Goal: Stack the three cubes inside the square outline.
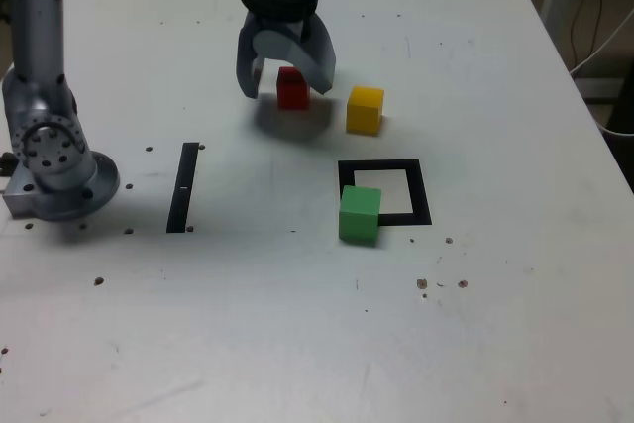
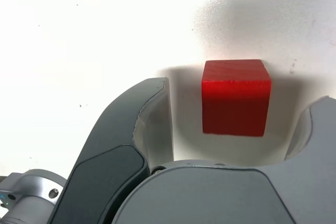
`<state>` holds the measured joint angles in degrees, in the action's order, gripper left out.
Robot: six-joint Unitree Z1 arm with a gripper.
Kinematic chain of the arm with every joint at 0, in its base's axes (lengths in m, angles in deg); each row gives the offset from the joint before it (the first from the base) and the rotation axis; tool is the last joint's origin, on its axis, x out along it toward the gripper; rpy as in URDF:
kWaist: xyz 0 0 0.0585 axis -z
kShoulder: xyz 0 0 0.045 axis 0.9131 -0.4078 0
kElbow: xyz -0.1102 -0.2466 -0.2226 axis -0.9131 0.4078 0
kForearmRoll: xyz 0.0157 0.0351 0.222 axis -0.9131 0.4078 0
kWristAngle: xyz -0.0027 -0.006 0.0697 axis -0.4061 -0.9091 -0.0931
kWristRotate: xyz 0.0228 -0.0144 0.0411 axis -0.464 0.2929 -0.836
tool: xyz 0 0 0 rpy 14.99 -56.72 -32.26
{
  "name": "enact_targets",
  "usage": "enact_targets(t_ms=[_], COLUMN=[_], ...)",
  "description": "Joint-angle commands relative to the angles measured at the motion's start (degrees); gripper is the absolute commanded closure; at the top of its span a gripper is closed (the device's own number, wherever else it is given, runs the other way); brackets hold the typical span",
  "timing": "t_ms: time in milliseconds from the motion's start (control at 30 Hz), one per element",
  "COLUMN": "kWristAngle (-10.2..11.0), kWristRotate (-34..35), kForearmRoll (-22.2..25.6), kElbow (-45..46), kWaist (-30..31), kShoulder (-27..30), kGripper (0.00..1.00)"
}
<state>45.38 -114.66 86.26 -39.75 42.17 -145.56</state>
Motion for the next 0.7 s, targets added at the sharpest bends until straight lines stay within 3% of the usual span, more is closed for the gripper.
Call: enact_targets(t_ms=[0, 167, 400, 667], kWristAngle=[0.21, 0.92, 1.79, 2.72], kWristRotate=[0.08, 0.08, 0.32, 0.25], kForearmRoll=[0.04, 0.43, 1.23, 3.32], kElbow=[-0.6, -1.51, -2.48, -3.71], kWaist=[0.0, 0.0, 0.01, 0.0], kShoulder=[-0.66, -2.02, -2.8, -3.36], kGripper=[0.15, 0.18, 0.34, 0.41])
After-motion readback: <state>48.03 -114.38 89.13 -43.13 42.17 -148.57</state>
